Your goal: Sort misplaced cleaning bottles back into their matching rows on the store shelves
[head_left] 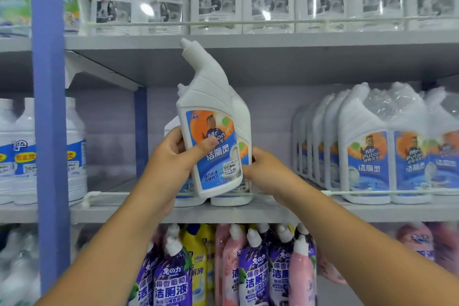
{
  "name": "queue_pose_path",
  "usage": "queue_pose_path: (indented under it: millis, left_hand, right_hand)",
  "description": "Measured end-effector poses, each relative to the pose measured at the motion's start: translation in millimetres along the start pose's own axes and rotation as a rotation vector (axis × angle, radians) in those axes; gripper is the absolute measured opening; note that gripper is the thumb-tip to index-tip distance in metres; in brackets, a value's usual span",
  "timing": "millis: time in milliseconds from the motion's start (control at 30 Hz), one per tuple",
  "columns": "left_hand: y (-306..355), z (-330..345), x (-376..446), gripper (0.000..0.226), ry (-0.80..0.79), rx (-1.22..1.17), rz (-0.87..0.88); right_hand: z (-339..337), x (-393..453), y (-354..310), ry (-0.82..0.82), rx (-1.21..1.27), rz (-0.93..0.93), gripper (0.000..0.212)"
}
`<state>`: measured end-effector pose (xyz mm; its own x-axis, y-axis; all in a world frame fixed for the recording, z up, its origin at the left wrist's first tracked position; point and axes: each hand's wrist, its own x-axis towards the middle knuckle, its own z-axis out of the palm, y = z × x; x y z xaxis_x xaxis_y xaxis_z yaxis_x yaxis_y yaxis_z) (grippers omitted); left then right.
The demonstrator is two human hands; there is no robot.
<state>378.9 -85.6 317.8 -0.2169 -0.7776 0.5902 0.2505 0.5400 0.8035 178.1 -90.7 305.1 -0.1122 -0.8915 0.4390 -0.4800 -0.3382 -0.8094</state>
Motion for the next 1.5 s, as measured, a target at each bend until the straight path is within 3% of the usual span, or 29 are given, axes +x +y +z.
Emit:
queue_pose_path:
  millis: [67, 133, 233, 333, 433, 567, 667, 767, 1067, 1400, 1500]
  left_hand:
    - [-0.5, 4.5, 3.9, 0.042, -0.026, 0.007, -0.013]
    - [-2.7, 9.1, 7.6, 0.034, -0.048, -0.002, -0.032]
    - [-7.6, 20.3, 12.9, 0.033, -0.068, -0.015, -0.06]
    - [-7.6, 39.4, 16.2, 0.035, -0.108, -0.021, -0.068]
    - [-1.1, 56.9, 18.6, 0.034, -0.11, 0.052, -0.007]
    - [14.7, 55.8, 29.2, 0.027, 0.107, 0.248, 0.223]
    - [17.7, 44.8, 37.2, 0.03, 0.234, 0.44, 0.308]
    - [5.2, 39.8, 42.7, 0.045, 0.238, 0.602, 0.325]
    - [-6.9, 42.6, 50.7, 0.065, 0.167, 0.946, 0.362]
    - [-11.2, 42.7, 45.6, 0.067, 0.164, 0.98, 0.373]
    - [-12.1, 31.0, 39.2, 0.05, 0.183, 0.802, 0.434]
  right_hand:
    - [-8.4, -0.9, -2.3, -0.057, -0.194, 0.035, 0.025]
    - [-22.6, -4.5, -7.3, 0.001, -0.262, 0.052, 0.037]
    - [-43.3, -14.8, -16.9, 0.175, 0.001, -0.128, 0.036]
    - [-48.9, -24.6, -28.4, -0.065, 0.279, -0.176, 0.042]
    - [-54.6, -22.5, -32.5, -0.069, 0.402, -0.182, 0.047]
    - [-70.4, -18.9, -27.4, 0.062, 0.549, -0.196, 0.043]
    - [-85.1, -17.5, -17.5, 0.143, 0.522, -0.187, 0.042]
    - [-95.6, -16.0, -3.8, 0.205, 0.482, -0.141, 0.032]
    - [-84.1, -6.3, 25.4, 0.106, 0.554, 0.072, 0.027]
    - [-82.1, -13.2, 22.6, 0.055, 0.438, 0.02, 0.033]
    - [-80.2, -18.7, 26.2, 0.089, 0.377, 0.003, 0.03]
